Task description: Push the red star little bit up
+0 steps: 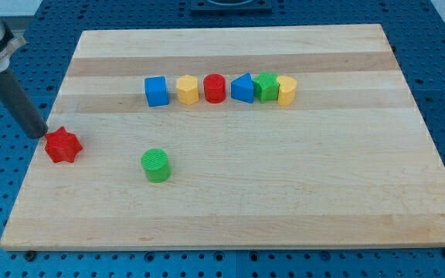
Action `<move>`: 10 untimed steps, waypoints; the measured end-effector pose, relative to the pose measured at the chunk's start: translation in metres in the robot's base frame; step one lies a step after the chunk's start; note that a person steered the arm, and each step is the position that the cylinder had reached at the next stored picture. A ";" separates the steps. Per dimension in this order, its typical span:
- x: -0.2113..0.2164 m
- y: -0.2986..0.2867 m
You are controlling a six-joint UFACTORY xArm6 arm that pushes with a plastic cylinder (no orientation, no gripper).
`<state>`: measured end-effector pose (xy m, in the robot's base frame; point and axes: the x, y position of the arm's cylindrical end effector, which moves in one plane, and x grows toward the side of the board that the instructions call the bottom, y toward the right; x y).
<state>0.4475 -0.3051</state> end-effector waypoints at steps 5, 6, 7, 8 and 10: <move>0.037 0.140; 0.021 0.135; -0.017 0.123; 0.003 0.119; 0.071 0.092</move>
